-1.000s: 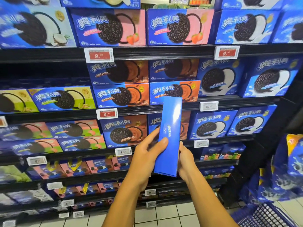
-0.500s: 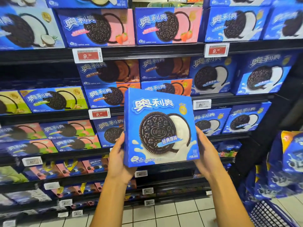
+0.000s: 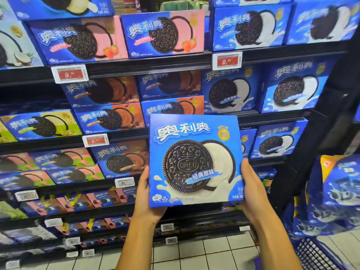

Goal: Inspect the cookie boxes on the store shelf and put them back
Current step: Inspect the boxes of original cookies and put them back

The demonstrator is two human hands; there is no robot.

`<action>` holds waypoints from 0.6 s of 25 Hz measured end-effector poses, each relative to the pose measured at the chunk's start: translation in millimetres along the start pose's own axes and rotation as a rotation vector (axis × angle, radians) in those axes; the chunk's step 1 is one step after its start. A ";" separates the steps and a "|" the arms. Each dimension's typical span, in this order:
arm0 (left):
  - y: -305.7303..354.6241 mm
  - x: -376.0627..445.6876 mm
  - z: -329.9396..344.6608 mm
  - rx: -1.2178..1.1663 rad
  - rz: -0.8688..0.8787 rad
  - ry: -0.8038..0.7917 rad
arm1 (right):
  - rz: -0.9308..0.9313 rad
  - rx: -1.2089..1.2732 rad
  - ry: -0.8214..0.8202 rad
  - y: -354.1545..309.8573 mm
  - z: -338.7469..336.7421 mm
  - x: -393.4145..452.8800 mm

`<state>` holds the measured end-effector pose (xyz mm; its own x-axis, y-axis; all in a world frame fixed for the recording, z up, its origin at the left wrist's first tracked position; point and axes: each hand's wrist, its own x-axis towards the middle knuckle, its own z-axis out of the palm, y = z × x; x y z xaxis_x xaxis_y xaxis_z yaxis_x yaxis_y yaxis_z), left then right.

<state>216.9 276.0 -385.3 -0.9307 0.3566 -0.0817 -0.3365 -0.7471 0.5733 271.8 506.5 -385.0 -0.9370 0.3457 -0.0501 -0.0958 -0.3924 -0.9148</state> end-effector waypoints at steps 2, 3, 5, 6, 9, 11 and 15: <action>-11.3 5.2 7.7 0.041 0.010 0.032 | -0.063 -0.049 0.013 -9.0 -9.4 -1.8; -16.4 7.6 11.6 0.077 0.016 0.047 | -0.093 -0.070 0.018 -13.8 -14.0 -2.8; -24.4 11.8 16.5 0.165 0.032 0.071 | -0.143 -0.104 0.038 -21.0 -23.7 -2.9; -29.5 12.9 19.2 0.214 0.049 0.087 | -0.160 -0.117 0.055 -24.1 -30.2 -2.5; -43.5 12.4 28.4 0.329 0.118 0.115 | -0.179 -0.173 0.074 -31.3 -48.6 0.8; -50.1 10.9 38.0 0.394 0.179 0.129 | -0.195 -0.201 0.058 -37.1 -57.4 2.3; -55.9 9.2 56.2 0.508 0.278 0.291 | -0.189 -0.177 0.054 -43.4 -66.5 3.9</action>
<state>235.3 352.6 -372.3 -0.9982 -0.0317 -0.0515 -0.0343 -0.4056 0.9134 294.6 581.6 -372.2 -0.8884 0.4453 0.1118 -0.2032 -0.1630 -0.9655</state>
